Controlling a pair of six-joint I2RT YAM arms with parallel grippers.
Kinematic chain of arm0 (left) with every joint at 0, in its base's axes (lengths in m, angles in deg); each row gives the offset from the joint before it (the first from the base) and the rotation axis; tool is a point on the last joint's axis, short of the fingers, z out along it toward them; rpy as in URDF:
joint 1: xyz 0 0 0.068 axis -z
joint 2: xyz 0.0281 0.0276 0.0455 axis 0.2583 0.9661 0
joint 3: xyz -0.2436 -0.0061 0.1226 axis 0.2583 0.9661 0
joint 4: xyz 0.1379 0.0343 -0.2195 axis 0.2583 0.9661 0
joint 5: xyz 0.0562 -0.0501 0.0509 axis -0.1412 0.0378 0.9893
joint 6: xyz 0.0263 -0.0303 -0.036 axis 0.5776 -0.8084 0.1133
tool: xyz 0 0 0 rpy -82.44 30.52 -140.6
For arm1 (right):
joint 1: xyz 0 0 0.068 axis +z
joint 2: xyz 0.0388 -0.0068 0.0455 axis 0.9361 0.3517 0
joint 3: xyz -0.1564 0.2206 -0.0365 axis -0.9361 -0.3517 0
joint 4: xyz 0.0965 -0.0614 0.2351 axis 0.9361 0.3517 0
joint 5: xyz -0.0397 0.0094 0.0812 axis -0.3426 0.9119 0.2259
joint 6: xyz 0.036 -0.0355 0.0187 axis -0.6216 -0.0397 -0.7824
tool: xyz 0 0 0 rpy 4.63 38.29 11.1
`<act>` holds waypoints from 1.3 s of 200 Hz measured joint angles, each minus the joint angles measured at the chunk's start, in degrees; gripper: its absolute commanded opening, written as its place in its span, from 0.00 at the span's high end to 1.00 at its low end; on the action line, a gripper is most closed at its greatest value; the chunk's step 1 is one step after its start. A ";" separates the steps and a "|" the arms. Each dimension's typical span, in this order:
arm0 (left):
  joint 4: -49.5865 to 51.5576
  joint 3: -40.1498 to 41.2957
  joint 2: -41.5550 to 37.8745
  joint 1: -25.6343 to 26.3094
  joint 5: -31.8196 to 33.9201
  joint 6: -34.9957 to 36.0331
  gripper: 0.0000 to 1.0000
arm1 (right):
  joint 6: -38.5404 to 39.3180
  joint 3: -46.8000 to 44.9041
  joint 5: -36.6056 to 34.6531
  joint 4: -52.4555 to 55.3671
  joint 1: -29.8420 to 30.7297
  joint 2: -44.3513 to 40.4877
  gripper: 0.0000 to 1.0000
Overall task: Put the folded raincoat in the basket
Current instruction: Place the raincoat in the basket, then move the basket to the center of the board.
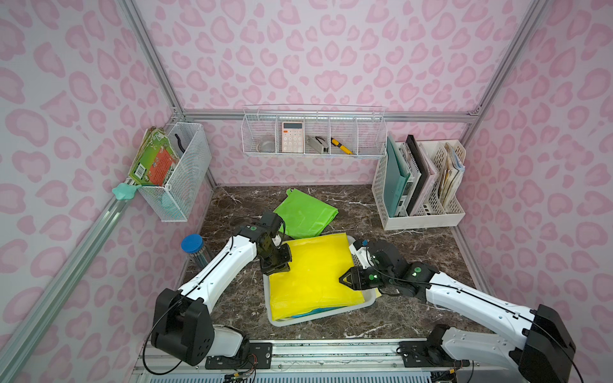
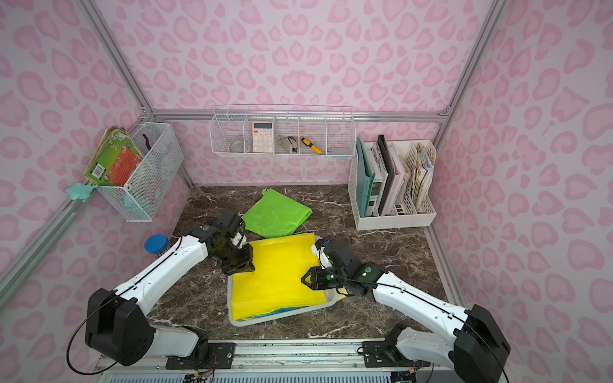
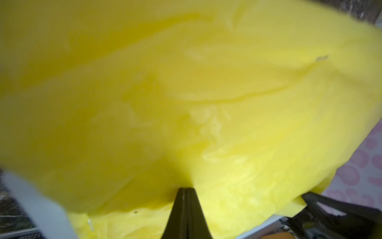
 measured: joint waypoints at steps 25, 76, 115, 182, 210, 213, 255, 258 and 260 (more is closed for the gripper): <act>-0.24 2.71 -1.44 3.32 -0.44 -1.33 0.99 | -0.02 0.02 1.09 -0.68 -1.57 1.49 0.59; -0.68 4.83 -3.58 5.42 0.04 -3.89 0.97 | 1.27 0.68 2.32 0.02 -1.81 6.93 0.61; 1.64 -0.22 -5.75 5.57 3.74 -4.28 0.73 | 4.28 4.92 0.52 2.82 -4.52 5.05 0.54; 3.65 -1.36 -13.16 4.79 9.77 -5.70 0.52 | 11.89 9.64 -11.78 10.03 -13.79 4.94 0.31; 5.29 -0.02 -14.75 4.17 12.11 -5.73 0.48 | 14.84 9.79 -13.79 12.41 -13.53 8.76 0.30; 5.46 0.11 -15.02 4.11 12.31 -5.75 0.48 | 15.04 9.79 -13.92 12.59 -13.33 9.25 0.30; 6.86 1.44 -17.53 3.41 14.27 -5.73 0.47 | 16.15 9.20 -15.34 13.27 -12.50 14.32 0.37; 6.88 1.44 -17.59 3.37 14.43 -5.73 0.47 | 16.04 9.22 -15.41 13.22 -12.59 14.64 0.38; 6.88 1.44 -17.64 3.37 14.47 -5.73 0.47 | 16.04 9.29 -15.65 13.25 -12.61 14.88 0.38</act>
